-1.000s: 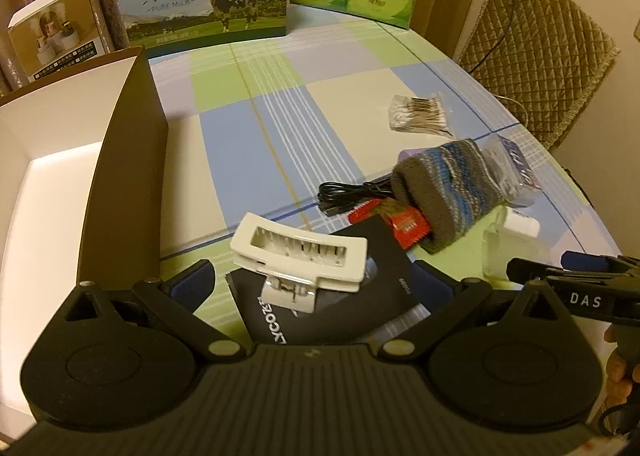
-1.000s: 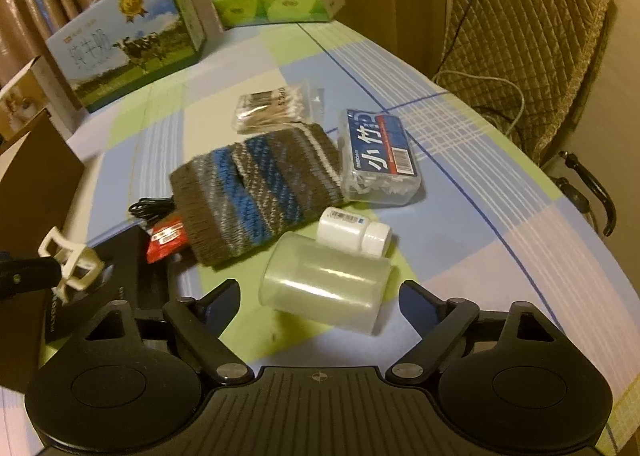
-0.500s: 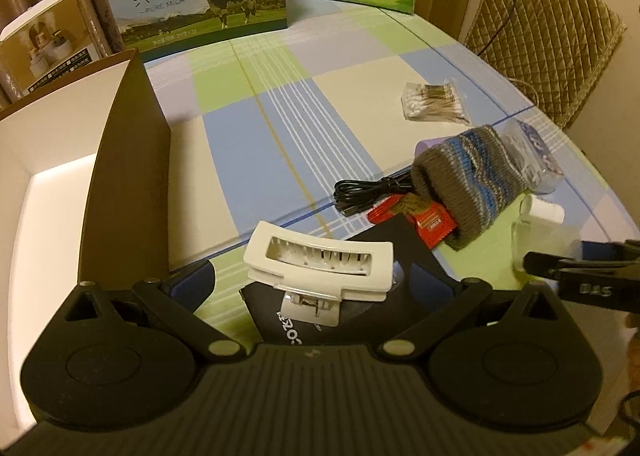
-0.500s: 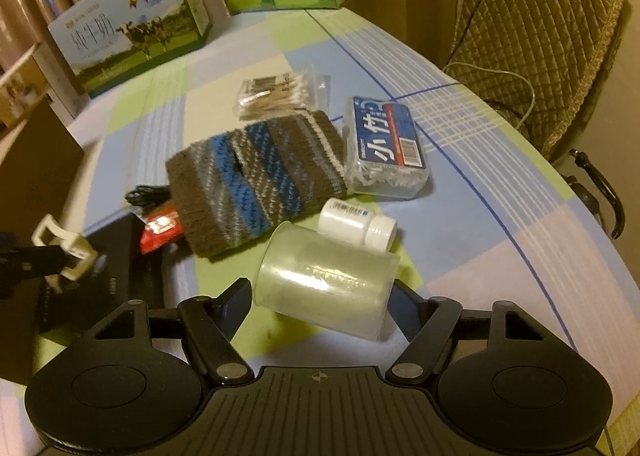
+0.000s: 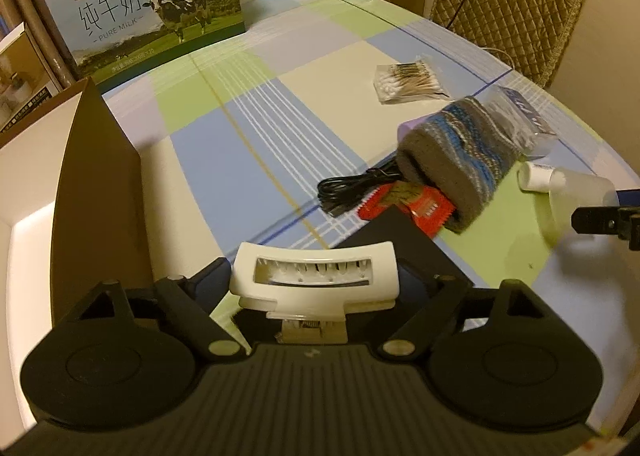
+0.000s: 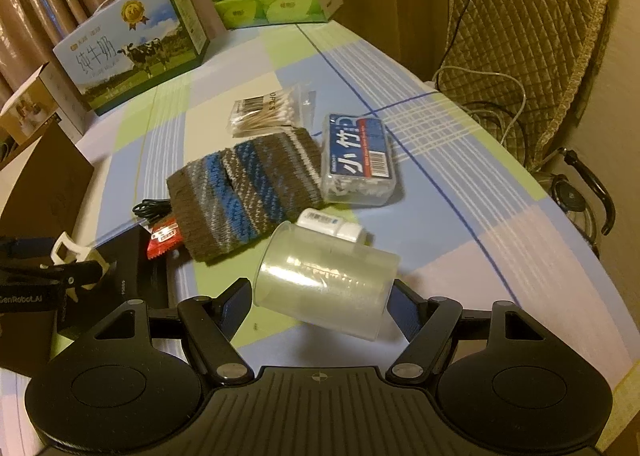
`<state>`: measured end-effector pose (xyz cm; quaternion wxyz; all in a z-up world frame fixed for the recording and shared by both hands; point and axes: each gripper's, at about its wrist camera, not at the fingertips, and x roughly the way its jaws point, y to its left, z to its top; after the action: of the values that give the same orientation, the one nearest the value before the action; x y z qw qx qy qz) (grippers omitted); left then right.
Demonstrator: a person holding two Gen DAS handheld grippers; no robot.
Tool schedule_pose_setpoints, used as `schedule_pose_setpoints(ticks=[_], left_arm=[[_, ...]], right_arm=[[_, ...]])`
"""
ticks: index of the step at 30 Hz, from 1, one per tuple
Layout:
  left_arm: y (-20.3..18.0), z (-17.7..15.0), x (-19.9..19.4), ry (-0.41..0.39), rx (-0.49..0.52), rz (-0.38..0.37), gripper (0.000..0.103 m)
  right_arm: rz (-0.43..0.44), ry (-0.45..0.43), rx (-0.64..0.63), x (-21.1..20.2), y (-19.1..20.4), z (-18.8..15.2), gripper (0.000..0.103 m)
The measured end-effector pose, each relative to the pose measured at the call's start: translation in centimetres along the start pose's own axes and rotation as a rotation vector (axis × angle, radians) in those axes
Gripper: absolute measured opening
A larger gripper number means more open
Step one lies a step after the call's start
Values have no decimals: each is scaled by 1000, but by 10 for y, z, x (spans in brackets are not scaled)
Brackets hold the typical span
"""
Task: Organize objects
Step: 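Carry the white clip and clear cup into the open box and release both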
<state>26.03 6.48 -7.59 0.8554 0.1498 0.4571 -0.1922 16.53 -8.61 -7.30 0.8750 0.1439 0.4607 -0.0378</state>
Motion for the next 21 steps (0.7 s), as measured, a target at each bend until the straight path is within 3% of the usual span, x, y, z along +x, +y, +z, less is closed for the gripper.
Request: schedule_pose_setpoints(ticks=[9, 21], left_arm=[[-13, -18, -16, -5, -148, 71, 84], [-41, -27, -82, -82, -322, 150, 84]], right_arm=[[52, 2, -38, -12, -14, 0, 71], [246, -9, -204, -43, -14, 15, 71]])
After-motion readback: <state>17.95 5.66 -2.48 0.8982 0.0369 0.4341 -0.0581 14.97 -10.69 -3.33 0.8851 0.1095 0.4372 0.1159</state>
